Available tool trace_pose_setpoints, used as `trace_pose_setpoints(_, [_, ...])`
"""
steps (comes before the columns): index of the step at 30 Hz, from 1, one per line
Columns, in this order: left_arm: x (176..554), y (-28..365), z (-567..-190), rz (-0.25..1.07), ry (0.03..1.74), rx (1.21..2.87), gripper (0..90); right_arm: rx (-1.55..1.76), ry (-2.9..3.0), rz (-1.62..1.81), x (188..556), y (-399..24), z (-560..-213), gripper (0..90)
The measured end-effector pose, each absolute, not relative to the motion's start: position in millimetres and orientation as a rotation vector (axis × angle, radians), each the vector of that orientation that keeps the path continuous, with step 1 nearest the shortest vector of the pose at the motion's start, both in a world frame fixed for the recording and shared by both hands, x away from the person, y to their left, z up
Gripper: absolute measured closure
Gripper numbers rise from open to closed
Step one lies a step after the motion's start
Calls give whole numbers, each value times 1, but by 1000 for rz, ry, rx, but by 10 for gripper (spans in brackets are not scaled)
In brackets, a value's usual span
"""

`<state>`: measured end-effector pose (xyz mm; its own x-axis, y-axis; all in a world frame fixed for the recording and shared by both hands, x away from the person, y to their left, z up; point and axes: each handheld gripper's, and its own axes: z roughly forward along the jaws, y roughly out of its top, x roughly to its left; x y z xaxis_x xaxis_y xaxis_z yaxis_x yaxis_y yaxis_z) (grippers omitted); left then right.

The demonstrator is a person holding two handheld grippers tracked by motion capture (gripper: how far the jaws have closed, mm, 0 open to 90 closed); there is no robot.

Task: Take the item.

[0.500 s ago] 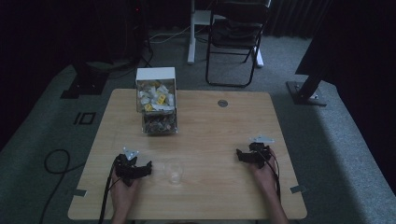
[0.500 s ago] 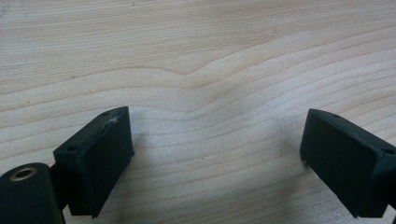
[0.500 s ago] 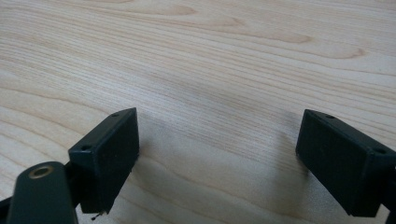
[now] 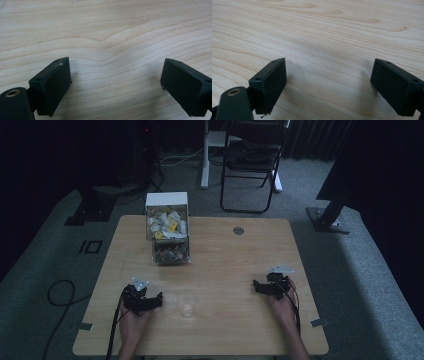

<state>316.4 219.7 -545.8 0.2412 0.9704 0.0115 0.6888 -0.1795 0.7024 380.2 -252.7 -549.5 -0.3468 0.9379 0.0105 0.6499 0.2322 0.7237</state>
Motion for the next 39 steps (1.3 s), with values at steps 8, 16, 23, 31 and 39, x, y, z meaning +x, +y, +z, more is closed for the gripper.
trace_pose_setpoints(8, [317, 223, -545, 634, 1504, 1944, 154, 1458, 2080, 901, 379, -253, -550, 131])
trace_pose_setpoints(16, [318, 227, -540, 610, 1493, 1980, 256, 1458, 2081, 901, 379, -253, -550, 131])
trace_pose_setpoints(23, [317, 228, -538, 605, 1509, 1977, 348, 1458, 2080, 900, 379, -253, -550, 131])
trace_pose_setpoints(31, [316, 227, -533, 593, 1520, 1986, 388, 1458, 2081, 900, 379, -253, -550, 132])
trace_pose_setpoints(39, [314, 224, -520, 588, 1474, 1954, 388, 1457, 2081, 900, 379, -253, -549, 132])
